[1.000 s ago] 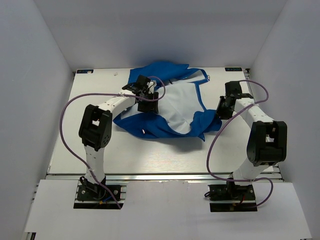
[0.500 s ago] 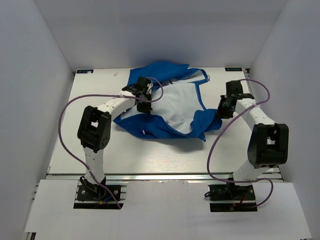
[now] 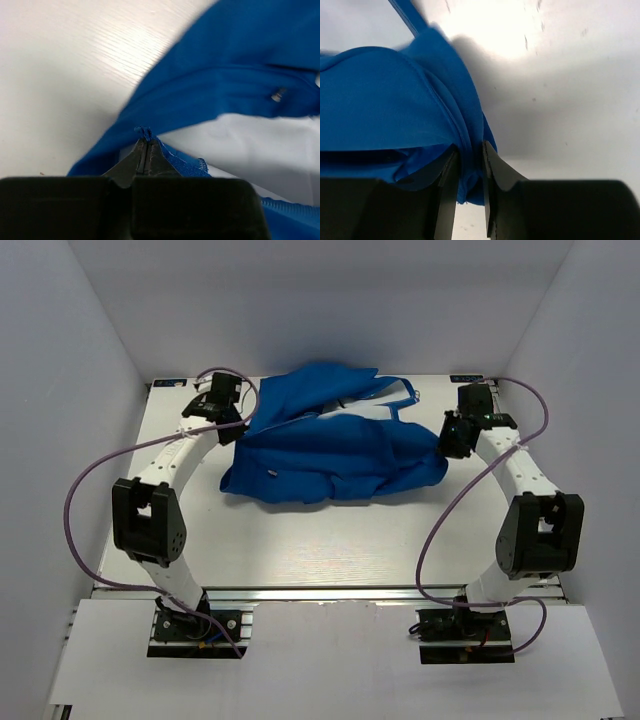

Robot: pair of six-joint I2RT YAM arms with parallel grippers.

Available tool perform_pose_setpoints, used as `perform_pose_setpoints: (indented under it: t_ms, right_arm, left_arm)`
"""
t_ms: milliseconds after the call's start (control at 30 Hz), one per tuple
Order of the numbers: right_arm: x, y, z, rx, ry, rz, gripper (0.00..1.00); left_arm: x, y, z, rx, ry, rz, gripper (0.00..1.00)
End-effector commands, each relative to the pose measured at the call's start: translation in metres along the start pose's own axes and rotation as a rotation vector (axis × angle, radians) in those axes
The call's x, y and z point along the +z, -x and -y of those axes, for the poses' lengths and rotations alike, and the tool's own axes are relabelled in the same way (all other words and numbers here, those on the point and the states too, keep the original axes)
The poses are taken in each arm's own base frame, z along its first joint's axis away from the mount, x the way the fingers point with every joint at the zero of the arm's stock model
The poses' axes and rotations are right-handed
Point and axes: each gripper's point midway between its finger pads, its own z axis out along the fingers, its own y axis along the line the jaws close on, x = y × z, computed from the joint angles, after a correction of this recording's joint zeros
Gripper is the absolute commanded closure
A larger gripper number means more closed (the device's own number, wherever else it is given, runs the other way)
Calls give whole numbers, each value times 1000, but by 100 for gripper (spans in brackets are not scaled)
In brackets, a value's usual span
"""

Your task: Zip up the jacket

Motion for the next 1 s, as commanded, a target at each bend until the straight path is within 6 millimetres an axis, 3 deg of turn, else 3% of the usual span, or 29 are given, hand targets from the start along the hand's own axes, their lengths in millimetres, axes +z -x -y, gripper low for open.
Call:
perform_pose_setpoints:
  t_ms: [0,167,200,233,267,300,400,433,533,667,700,733,833,900,967]
  right_arm:
    - [1,43,-2,-28,-23,92,72]
    - [40,59,-4,-40,-62,45,69]
    - [43,63,-3,-42,-71,42,58]
    - [51,71,-6,-48,-68,41,49]
    - [52,70,-6,-53,-71,24,44]
    - [55,71,-6,-57,-74,14,29]
    - [42,87,-13,-74,-58,72,11]
    - [38,90,-17,-86,-48,92,11]
    - [30,90,-36,-129,26,136,11]
    - [46,58,-66,-181,102,69,11]
    - [58,47,-70,-192,104,31,11]
    - [63,36,-80,-209,111,4,11]
    - [85,5,-86,-196,93,-94,11]
    - [97,-14,-83,-187,74,-150,11]
    - [98,-29,-81,-182,57,-174,11]
  left_arm:
    - [18,5,-25,-23,108,4,100]
    - [40,17,-8,20,98,-26,99]
    - [42,16,-6,31,98,-45,89]
    - [52,10,-3,43,104,-76,74]
    - [49,25,7,38,80,-57,17]
    - [50,23,7,45,87,-75,2]
    - [39,38,16,27,51,-44,2]
    - [29,45,19,16,25,-24,2]
    - [20,27,31,2,-77,-69,2]
    - [-3,-22,60,41,-238,-137,2]
    - [-5,-49,67,84,-251,-178,2]
    - [-5,-60,70,95,-258,-196,2]
    - [2,-105,77,102,-305,-314,2]
    - [17,-119,75,97,-293,-341,2]
    - [30,-121,74,108,-276,-326,2]
